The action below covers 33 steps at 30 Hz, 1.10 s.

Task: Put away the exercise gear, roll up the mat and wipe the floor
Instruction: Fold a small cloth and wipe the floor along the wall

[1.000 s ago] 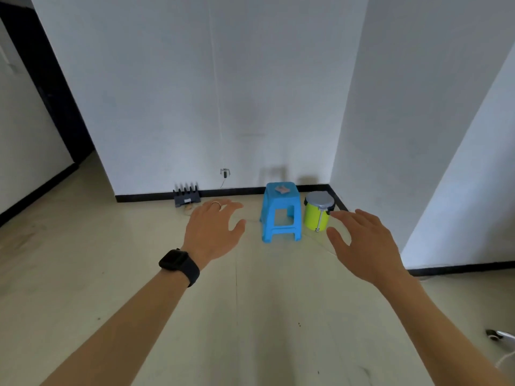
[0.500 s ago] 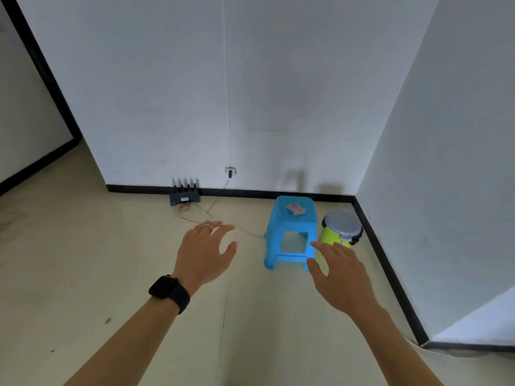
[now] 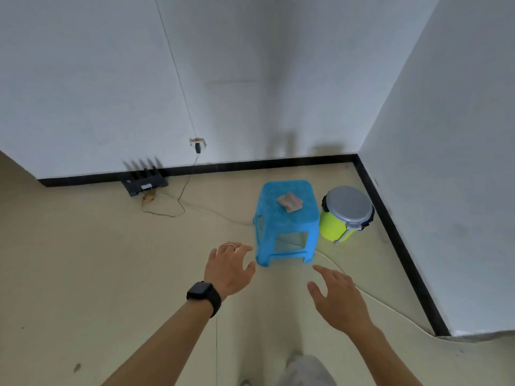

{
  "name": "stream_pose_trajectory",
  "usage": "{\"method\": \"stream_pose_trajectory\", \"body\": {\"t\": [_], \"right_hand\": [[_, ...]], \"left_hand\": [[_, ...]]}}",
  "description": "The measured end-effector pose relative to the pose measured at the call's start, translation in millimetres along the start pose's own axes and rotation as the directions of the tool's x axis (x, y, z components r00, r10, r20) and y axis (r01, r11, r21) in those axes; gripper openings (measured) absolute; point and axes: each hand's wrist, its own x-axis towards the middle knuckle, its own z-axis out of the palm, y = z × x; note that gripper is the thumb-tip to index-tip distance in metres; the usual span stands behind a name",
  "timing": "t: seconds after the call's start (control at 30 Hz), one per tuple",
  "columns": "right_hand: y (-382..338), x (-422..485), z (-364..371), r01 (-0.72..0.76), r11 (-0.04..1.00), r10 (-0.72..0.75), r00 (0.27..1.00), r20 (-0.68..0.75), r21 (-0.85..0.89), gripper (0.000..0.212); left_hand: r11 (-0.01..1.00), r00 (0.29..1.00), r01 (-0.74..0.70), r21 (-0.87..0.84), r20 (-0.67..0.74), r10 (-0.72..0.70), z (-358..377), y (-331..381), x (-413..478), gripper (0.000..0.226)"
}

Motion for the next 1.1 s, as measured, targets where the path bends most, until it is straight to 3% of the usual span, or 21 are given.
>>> {"method": "stream_pose_trajectory", "body": {"t": [0.3, 0.57, 0.8, 0.9, 0.97, 1.1], "right_hand": [[26.6, 287.4, 50.5, -0.139, 0.985, 0.11, 0.961, 0.255, 0.099, 0.06], [43.2, 468.0, 113.8, -0.243, 0.958, 0.195, 0.942, 0.273, 0.152, 0.055], [66.8, 530.9, 182.8, -0.34, 0.932, 0.317, 0.932, 0.173, 0.122, 0.064], [71.9, 537.1, 197.0, -0.402, 0.915, 0.391, 0.903, 0.177, 0.029, 0.039], [75.0, 534.0, 200.6, -0.46, 0.877, 0.426, 0.878, 0.217, 0.141, 0.022], [60.7, 490.8, 172.6, -0.512, 0.744, 0.466, 0.858, 0.215, 0.429, 0.008]], "left_hand": [[0.997, 0.982, 0.016, 0.074, 0.184, -0.029, 53.0, 3.1, 258.8, 0.06], [0.987, 0.945, -0.031, 0.159, 0.325, -0.023, 120.4, -5.6, 415.3, 0.071], [0.954, 0.895, -0.204, 0.221, 0.436, 0.091, 194.0, -31.9, 505.1, 0.08], [0.924, 0.839, -0.289, 0.251, 0.531, 0.118, 209.0, -43.2, 513.1, 0.084], [0.91, 0.813, -0.318, 0.267, 0.57, 0.117, 207.0, -44.4, 516.1, 0.085], [0.897, 0.746, -0.373, 0.239, 0.651, 0.137, 167.6, -24.5, 525.1, 0.069]]}}
